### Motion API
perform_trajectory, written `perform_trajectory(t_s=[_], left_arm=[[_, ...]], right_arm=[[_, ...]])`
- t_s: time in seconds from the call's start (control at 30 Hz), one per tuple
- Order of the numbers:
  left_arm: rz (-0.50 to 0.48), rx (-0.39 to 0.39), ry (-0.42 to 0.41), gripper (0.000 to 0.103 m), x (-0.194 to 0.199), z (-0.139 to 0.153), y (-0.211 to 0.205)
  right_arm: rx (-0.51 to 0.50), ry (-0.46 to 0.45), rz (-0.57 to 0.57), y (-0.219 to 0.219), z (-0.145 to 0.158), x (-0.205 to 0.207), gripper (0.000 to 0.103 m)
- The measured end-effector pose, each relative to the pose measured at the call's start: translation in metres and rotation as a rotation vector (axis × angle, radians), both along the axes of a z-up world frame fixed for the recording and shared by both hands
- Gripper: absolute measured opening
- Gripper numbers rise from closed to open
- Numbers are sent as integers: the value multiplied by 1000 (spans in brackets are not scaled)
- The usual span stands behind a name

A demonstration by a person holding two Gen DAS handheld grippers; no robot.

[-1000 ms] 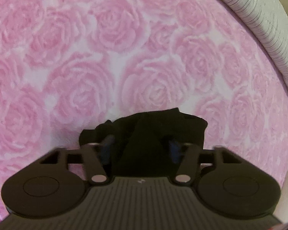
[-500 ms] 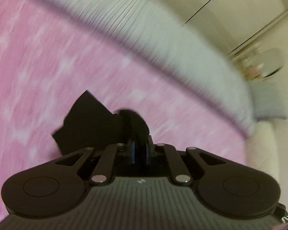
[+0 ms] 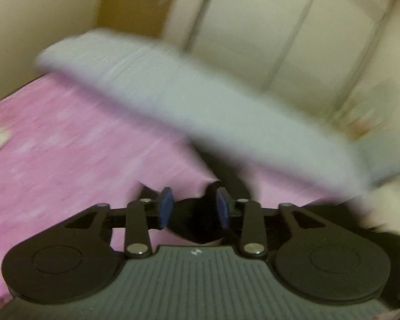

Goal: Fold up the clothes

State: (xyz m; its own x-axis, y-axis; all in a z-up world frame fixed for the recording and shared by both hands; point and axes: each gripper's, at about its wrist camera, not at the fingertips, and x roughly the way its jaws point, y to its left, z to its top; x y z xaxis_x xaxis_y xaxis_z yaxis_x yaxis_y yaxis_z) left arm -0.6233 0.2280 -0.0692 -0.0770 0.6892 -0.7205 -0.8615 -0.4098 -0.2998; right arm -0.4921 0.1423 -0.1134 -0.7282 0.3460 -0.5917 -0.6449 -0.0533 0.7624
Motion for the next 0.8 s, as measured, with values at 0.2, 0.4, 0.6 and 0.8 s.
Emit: perform_trajectory(t_s=[0.2,0.4,0.6,0.8], left_arm=[[23,-245,-134,35,-19,-81,-36],[-6,-284,-233,40,-10,-129,-52],[14,-303,-287,41,11,-179,-60],[92,-300,-311,44,9,-221,-47]], right_arm=[[-277,-380,26,-25,-86,33,27],[-208,-425,45,-32,-116,54,36],[-238,-357,12,-6,-172,63,42],[-247,-279,-31,37,-235,64,42]])
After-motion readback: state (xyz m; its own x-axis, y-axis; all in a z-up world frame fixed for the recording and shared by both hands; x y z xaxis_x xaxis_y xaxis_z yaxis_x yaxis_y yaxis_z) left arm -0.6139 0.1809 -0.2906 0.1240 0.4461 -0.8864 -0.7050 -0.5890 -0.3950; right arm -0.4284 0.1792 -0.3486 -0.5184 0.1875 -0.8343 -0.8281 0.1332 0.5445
